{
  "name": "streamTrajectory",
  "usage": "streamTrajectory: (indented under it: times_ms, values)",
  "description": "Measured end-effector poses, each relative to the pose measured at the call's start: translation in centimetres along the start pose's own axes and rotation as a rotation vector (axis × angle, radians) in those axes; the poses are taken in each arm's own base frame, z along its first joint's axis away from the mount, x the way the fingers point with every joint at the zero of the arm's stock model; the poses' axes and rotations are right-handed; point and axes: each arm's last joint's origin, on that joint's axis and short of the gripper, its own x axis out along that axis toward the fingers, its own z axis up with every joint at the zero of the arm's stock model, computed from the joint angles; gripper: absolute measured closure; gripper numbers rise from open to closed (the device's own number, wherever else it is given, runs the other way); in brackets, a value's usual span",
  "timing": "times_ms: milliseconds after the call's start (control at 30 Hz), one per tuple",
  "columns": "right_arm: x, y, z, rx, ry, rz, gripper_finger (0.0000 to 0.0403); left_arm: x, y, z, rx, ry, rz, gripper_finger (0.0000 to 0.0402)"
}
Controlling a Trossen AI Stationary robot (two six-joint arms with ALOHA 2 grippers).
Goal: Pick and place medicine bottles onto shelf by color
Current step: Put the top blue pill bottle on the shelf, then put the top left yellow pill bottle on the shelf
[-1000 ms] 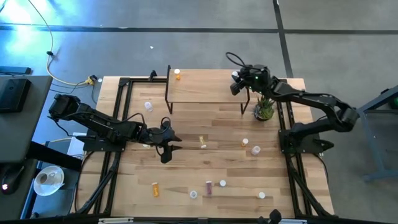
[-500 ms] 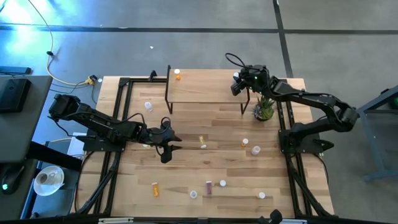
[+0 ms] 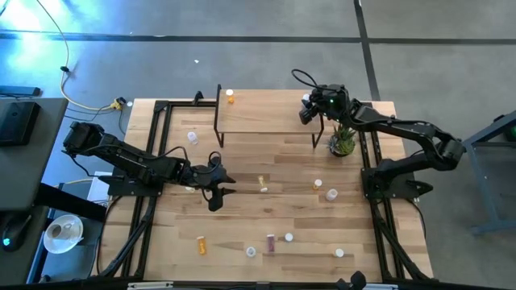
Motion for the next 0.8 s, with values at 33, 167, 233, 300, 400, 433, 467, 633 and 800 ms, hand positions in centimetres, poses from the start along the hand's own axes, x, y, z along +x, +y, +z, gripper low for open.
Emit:
streamTrajectory:
  times_ms: [33,167,233,300,400,433,467,633,800]
  values:
    - [0.0,0.0,0.0,0.001,-0.004,0.000,0.0250,0.0,0.0,0.0,0.000,0.000,0.000,0.0243]
    - [0.0,0.0,0.2,0.004,-0.017,0.001,0.0245,0.0,0.0,0.0,0.000,0.000,0.000,0.0243]
    - [-0.1,0.0,0.2,0.004,-0.019,0.001,0.0245,0.0,0.0,0.0,0.000,0.000,0.000,0.0243]
    - [-0.2,0.0,0.3,0.002,-0.027,0.002,0.0244,0.0,0.0,0.0,0.000,0.000,0.000,0.0243]
    - [-0.8,-0.1,0.7,0.003,-0.048,0.003,0.0244,0.0,0.0,0.0,0.000,0.001,0.000,0.0243]
    - [-1.1,-0.2,0.8,0.005,-0.058,0.004,0.0244,0.0,0.0,0.0,0.000,0.001,0.000,0.0243]
    - [-1.3,-0.2,1.0,0.007,-0.068,0.004,0.0244,0.0,0.0,0.0,0.000,0.002,0.000,0.0243]
    - [-2.8,-0.5,1.7,0.018,-0.117,0.008,0.0244,0.0,0.0,0.0,0.001,0.003,0.000,0.0243]
    - [-4.1,-0.7,2.1,0.019,-0.140,0.008,0.0244,0.0,0.0,0.0,0.001,0.004,0.001,0.0243]
